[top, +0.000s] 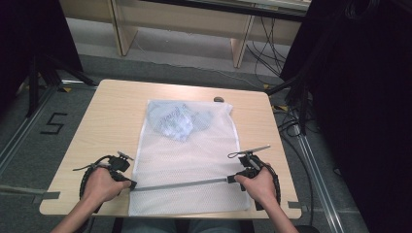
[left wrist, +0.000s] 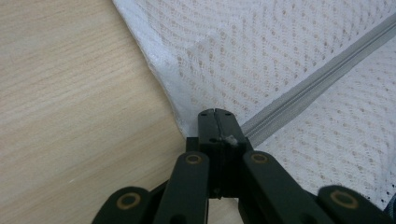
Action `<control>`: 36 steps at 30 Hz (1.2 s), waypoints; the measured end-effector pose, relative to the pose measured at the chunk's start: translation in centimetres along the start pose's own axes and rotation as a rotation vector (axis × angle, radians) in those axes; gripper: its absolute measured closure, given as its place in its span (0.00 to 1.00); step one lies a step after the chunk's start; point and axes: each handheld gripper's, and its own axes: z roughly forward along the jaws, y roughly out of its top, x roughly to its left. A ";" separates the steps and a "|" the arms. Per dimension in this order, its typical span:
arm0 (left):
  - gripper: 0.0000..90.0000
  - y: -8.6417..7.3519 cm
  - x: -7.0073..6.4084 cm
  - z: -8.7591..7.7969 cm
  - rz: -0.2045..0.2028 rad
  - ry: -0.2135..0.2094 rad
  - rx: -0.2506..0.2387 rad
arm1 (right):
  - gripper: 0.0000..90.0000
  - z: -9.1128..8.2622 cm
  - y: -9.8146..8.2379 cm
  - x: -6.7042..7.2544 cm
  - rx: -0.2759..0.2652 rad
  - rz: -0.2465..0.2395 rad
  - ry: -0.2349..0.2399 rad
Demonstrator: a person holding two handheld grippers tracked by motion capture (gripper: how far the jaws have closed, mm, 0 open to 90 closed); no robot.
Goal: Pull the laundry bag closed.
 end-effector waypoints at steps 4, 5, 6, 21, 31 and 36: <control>1.00 0.0 0.0 0.0 0.000 0.000 0.000 | 0.97 -0.5 0.0 -0.2 0.023 0.043 -0.010; 1.00 0.0 0.0 0.0 0.000 0.000 0.000 | 0.97 -0.6 0.0 0.2 0.045 0.123 -0.002; 1.00 0.0 0.0 0.0 0.001 0.000 0.001 | 0.97 -0.6 -0.1 -0.2 0.023 0.083 0.001; 1.00 0.0 0.0 0.0 -0.001 -0.001 0.001 | 0.97 -1.2 -0.1 -1.7 0.024 0.078 -0.034; 1.00 0.0 0.0 0.0 0.003 0.000 0.001 | 0.97 -1.6 -0.2 -3.0 0.013 0.099 -0.011; 1.00 0.0 0.0 0.0 0.001 -0.001 0.001 | 0.97 -1.7 -0.3 -3.6 -0.002 0.113 -0.015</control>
